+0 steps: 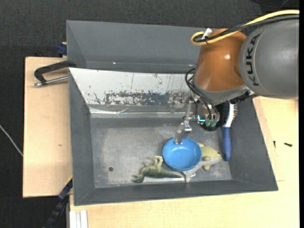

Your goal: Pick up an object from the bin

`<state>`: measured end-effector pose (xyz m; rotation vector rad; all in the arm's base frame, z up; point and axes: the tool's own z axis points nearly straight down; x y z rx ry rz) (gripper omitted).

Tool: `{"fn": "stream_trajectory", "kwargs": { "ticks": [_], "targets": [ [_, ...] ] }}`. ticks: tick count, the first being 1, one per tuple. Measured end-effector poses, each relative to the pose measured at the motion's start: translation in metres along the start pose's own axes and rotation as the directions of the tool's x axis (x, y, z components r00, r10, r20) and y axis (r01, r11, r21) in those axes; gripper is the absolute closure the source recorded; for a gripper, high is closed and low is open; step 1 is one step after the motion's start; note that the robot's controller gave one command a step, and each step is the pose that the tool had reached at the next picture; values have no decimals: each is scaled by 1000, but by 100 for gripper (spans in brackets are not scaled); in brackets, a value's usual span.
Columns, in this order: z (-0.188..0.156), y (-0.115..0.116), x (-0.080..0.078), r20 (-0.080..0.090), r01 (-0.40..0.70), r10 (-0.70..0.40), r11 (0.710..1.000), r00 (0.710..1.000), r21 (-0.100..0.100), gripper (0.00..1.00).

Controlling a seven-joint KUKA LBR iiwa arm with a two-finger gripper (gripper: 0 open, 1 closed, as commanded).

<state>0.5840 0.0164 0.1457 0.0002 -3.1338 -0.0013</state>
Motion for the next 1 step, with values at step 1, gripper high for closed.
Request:
{"fn": "stream_trajectory", "kwargs": {
  "ticks": [1],
  "targets": [
    [75,-34,73,13,-103,103,995,995,-4,0]
  ]
}}
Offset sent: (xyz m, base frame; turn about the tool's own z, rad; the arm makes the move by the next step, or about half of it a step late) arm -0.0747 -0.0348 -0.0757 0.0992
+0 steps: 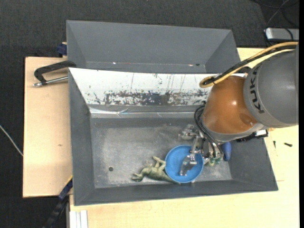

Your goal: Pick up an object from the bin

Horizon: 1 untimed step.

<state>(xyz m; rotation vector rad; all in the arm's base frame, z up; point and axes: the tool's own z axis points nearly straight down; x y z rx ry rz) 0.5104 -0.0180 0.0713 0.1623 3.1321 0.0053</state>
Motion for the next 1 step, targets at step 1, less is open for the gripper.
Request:
{"fn": "stream_trajectory", "kwargs": {
  "ticks": [1],
  "targets": [
    [-4,1,-2,-2,5,-5,1000,1000,0,100]
  ]
}}
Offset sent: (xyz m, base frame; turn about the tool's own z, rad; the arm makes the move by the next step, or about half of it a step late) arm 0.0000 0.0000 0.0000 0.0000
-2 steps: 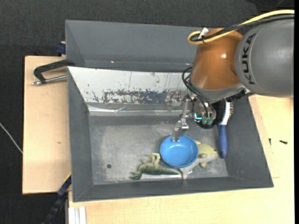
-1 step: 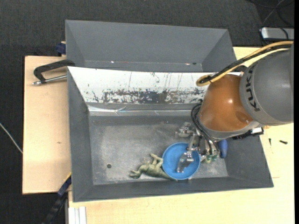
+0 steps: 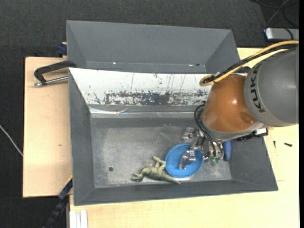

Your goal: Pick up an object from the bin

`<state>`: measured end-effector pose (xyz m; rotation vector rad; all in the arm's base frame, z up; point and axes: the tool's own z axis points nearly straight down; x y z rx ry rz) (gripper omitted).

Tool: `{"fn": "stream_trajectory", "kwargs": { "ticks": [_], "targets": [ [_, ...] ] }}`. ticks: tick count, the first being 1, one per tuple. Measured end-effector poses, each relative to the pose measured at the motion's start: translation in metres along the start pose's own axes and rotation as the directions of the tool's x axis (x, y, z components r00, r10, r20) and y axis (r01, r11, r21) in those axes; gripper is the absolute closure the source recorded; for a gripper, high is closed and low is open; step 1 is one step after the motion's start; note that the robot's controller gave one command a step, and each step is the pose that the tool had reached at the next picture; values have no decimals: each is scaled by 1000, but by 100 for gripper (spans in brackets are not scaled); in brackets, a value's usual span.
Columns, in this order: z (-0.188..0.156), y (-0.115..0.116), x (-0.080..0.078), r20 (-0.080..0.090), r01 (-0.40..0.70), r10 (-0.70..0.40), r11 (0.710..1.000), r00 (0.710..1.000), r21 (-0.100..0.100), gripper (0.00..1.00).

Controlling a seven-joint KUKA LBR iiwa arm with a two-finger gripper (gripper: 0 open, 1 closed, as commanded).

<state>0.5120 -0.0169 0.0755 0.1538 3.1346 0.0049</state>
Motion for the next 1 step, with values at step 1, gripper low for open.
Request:
{"fn": "stream_trajectory", "kwargs": {
  "ticks": [1],
  "targets": [
    [-158,-13,-12,12,163,-163,987,987,4,100]
  ]
}}
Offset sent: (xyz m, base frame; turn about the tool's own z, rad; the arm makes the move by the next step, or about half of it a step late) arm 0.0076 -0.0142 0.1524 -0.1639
